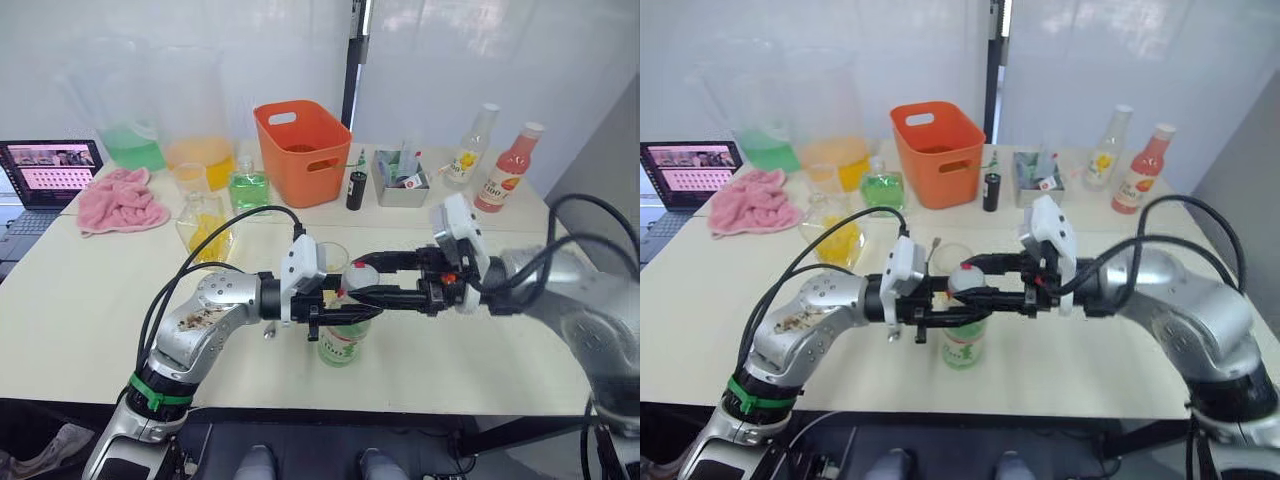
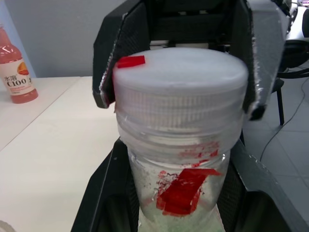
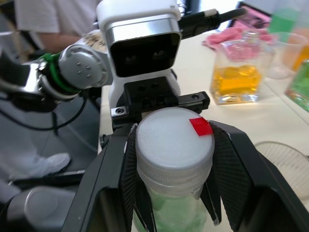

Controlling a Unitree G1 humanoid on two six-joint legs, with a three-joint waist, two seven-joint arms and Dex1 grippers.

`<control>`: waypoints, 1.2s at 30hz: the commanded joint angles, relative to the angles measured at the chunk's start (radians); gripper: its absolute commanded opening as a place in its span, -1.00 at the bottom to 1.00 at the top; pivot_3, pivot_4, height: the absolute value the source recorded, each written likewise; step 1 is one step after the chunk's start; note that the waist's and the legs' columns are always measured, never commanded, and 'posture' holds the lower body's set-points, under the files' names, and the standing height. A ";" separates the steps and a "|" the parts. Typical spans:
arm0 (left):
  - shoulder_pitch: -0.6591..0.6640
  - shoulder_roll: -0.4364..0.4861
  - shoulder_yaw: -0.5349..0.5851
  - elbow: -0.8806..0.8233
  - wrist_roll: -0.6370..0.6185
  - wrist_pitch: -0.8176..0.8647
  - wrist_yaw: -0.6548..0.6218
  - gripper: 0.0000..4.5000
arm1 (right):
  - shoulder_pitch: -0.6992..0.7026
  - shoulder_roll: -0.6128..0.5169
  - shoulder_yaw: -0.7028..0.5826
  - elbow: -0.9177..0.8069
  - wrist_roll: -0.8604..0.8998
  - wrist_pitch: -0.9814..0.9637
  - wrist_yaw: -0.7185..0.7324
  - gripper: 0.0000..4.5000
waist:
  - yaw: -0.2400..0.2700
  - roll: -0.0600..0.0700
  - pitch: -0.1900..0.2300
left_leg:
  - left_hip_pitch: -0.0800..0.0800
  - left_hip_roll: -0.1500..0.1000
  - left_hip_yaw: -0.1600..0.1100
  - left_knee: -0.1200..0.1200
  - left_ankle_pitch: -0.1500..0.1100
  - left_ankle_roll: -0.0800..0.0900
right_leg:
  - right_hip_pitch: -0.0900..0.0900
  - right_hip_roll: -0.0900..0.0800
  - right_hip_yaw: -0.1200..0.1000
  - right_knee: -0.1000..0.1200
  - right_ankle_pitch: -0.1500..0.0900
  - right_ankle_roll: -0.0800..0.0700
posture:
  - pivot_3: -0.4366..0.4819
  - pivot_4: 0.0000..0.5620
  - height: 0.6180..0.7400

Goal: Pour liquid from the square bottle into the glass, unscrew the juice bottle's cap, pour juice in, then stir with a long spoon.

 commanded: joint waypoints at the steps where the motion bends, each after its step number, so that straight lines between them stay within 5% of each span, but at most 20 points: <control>1: 0.038 0.036 -0.017 -0.021 0.009 0.035 -0.002 -0.33 | -0.083 0.028 0.091 0.126 -0.109 -0.107 0.225 -0.24 | -0.008 0.000 0.000 | 0.001 0.000 0.000 0.000 0.000 0.000 | 0.000 0.000 0.000 0.000 0.000 0.000 | -0.05 -0.47 0.76; 11: 0.061 0.058 -0.010 -0.053 -0.007 0.048 0.018 -0.33 | -0.302 0.117 0.171 0.404 -0.257 -0.215 0.536 -0.24 | -0.016 0.000 0.000 | 0.001 0.000 -0.001 -0.001 0.000 0.000 | 0.000 0.000 -0.001 0.002 0.000 0.000 | -0.05 -0.47 0.76; 13: 0.063 0.062 -0.007 -0.051 -0.010 0.049 0.017 -0.33 | -0.321 0.114 0.169 0.418 -0.279 -0.231 0.559 0.22 | -0.015 0.000 0.000 | 0.001 0.000 -0.001 -0.001 0.000 0.000 | 0.000 0.000 -0.001 0.001 0.000 0.000 | -0.05 -0.47 0.76; 17: 0.061 0.067 -0.011 -0.042 -0.007 0.038 0.014 -0.33 | -0.325 0.087 0.144 0.371 -0.276 -0.203 0.565 0.77 | -0.014 0.000 0.000 | 0.000 0.000 -0.001 -0.001 0.000 0.000 | 0.000 0.000 -0.001 0.002 0.000 0.000 | -0.05 -0.47 0.76; 19: 0.052 0.063 -0.018 -0.033 -0.003 0.032 0.012 -0.33 | -0.313 0.060 0.110 0.331 -0.264 -0.178 0.540 0.98 | -0.014 0.000 0.000 | 0.000 0.000 -0.001 -0.002 0.000 0.000 | -0.001 0.000 -0.001 0.002 0.000 0.000 | -0.05 -0.47 0.76; 26: 0.033 0.046 -0.039 -0.005 -0.004 0.018 -0.004 -0.33 | -0.162 -0.002 -0.108 0.128 -0.173 -0.004 0.288 0.98 | -0.010 0.000 0.000 | 0.000 0.000 -0.001 -0.002 0.000 0.000 | -0.001 0.000 -0.001 0.001 0.000 0.000 | -0.05 -0.47 0.76; 36: -0.014 0.020 -0.068 0.076 0.010 -0.019 -0.060 -0.33 | 0.113 0.062 -0.358 -0.232 -0.007 0.203 -0.188 0.98 | -0.006 0.000 0.000 | 0.000 0.000 -0.001 0.000 0.000 0.000 | 0.001 0.000 0.000 0.001 0.000 0.001 | -0.05 -0.47 0.76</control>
